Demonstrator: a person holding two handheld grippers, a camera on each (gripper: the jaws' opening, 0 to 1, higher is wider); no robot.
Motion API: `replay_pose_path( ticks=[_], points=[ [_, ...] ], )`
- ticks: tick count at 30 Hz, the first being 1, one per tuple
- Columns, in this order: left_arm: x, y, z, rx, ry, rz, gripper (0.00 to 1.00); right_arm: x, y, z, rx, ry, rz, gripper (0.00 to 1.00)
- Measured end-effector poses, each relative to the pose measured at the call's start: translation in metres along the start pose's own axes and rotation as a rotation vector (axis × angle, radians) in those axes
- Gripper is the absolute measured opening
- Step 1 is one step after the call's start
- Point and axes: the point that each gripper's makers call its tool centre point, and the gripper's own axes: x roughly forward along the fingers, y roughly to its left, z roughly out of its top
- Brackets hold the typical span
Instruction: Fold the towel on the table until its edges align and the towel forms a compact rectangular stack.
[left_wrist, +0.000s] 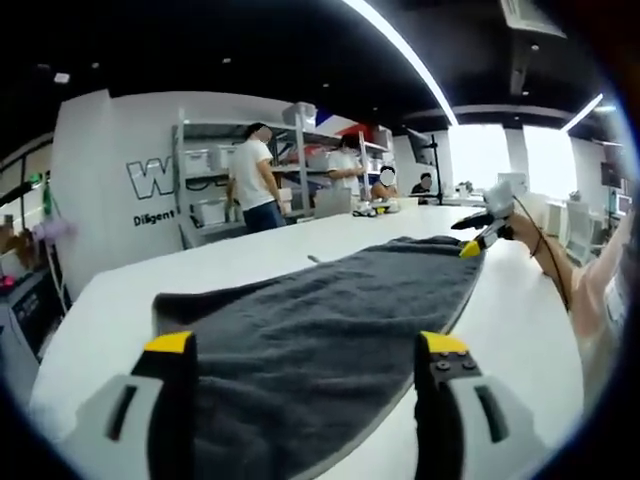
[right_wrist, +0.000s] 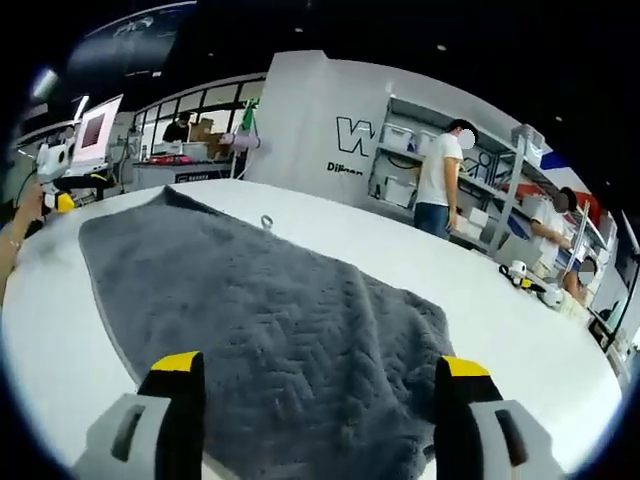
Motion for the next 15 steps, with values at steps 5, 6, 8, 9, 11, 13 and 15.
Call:
replay_pose_path(
  ticks=[5,6,8,9,11,13,15],
  points=[
    [0.0,0.009,-0.003,0.001,0.001,0.032,0.96,0.0,0.003,-0.004,0.003,0.01,0.009,0.99],
    [-0.001,0.011,-0.003,-0.001,0.001,0.036,0.96,-0.002,0.004,-0.004,0.004,0.008,0.01,0.99],
    [-0.002,0.015,-0.007,-0.014,0.012,0.044,0.94,-0.003,0.002,-0.001,0.009,-0.006,0.009,0.99],
    [-0.003,0.018,-0.01,-0.022,0.018,0.052,0.93,-0.003,0.002,-0.001,0.009,-0.008,0.007,0.99],
    [-0.005,0.027,-0.016,-0.029,0.037,0.072,0.86,-0.004,0.002,-0.002,0.007,-0.006,0.006,0.99],
    [-0.008,0.038,-0.024,-0.037,0.061,0.096,0.81,-0.004,0.004,-0.004,0.011,0.0,0.012,0.99],
    [-0.01,0.049,-0.031,-0.057,0.079,0.115,0.77,-0.003,0.006,-0.006,0.008,0.002,0.015,0.99]
  ],
)
